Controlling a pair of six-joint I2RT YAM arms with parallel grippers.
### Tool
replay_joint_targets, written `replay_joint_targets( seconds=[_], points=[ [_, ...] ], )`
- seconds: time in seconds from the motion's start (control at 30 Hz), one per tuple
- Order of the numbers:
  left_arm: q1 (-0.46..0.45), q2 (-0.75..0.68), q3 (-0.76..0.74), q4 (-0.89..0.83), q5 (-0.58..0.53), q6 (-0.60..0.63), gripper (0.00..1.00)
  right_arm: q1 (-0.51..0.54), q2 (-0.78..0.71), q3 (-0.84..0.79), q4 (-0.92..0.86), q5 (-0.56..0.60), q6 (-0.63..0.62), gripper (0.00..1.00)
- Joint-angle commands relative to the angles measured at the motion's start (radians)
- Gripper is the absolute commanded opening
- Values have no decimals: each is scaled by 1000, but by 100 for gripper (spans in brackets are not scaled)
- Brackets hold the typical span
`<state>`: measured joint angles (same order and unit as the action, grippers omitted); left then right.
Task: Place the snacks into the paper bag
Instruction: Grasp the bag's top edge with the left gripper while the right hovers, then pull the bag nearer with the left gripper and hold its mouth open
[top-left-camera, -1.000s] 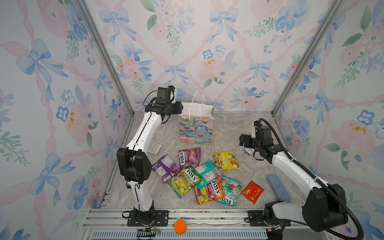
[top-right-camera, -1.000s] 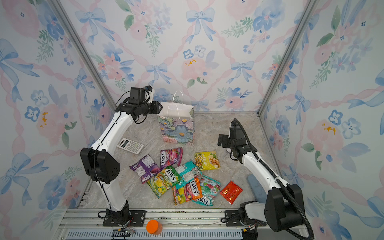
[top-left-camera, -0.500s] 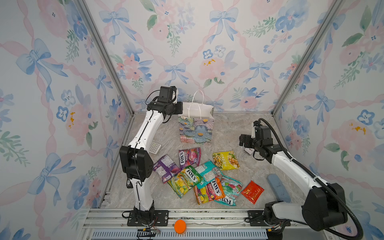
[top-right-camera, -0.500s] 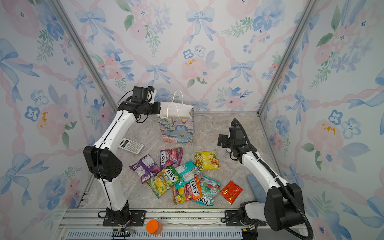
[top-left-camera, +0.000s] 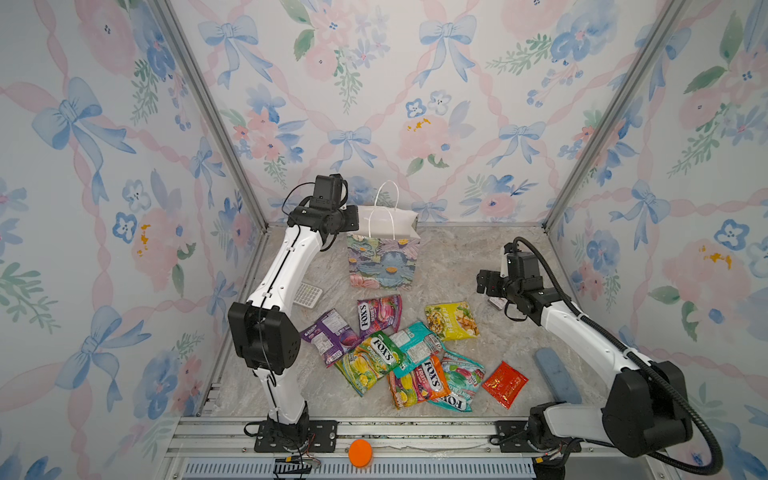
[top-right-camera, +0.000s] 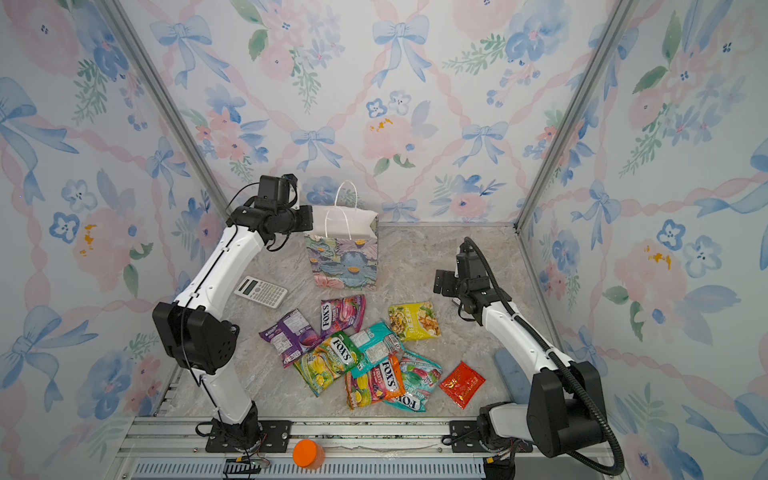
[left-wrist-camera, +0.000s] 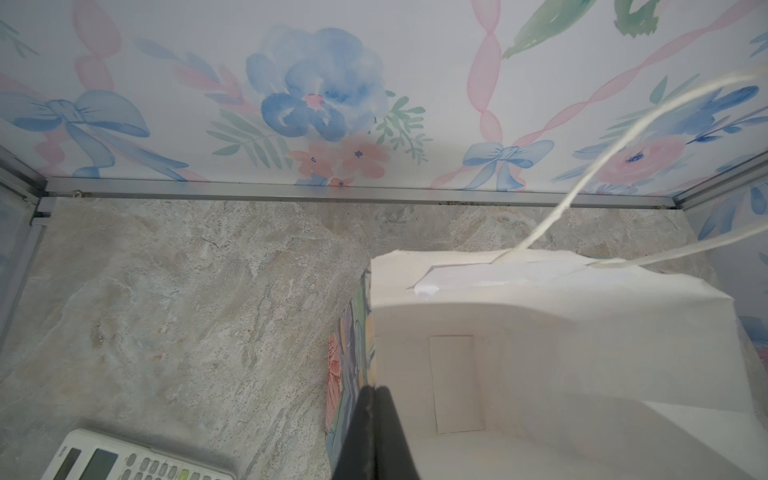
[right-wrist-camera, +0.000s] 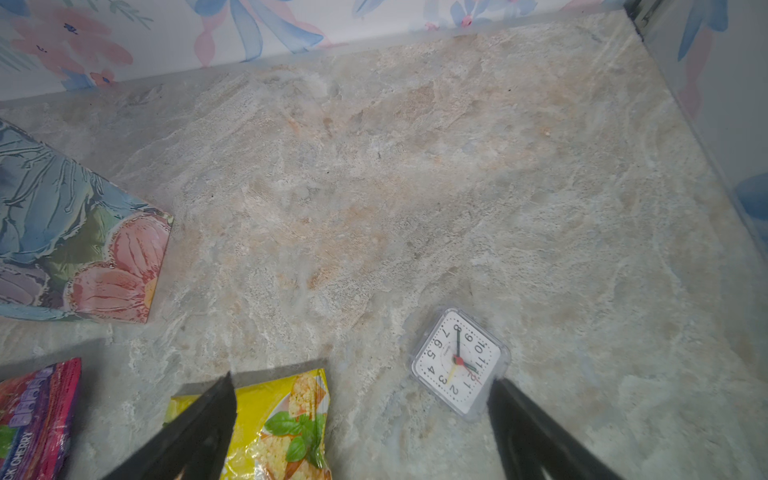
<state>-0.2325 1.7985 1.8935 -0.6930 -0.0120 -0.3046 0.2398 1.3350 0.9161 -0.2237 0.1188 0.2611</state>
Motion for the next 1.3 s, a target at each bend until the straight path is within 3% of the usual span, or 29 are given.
replay_joint_targets(
  seconds=[0.0,0.33,0.57,0.73,0.83,0.93,1.0,1.13,1.27],
  points=[
    [-4,-85,-67,-9,-60,-40,0,16,17,23,-3,-13,7,97],
    [-3,-349,-409,53,-248,-101,0,29,45,29,16,-39,16,97],
    [-3,-520,-598,69,-275,-152,0,38,50,24,25,-50,21,97],
    [-3,-618,-671,73,-228,-187,2,41,63,28,44,-80,36,97],
    [-4,-640,-689,73,-218,-181,15,51,79,39,42,-83,40,97],
    [-4,-649,-673,73,-236,-161,46,58,85,47,39,-84,43,97],
    [-3,-653,-643,73,-240,-146,61,62,82,51,34,-86,41,97],
    [-4,-627,-544,78,-230,-82,76,64,69,51,28,-74,38,97],
    [-3,-548,-413,78,-213,19,81,63,60,56,14,-72,35,97]
  ],
)
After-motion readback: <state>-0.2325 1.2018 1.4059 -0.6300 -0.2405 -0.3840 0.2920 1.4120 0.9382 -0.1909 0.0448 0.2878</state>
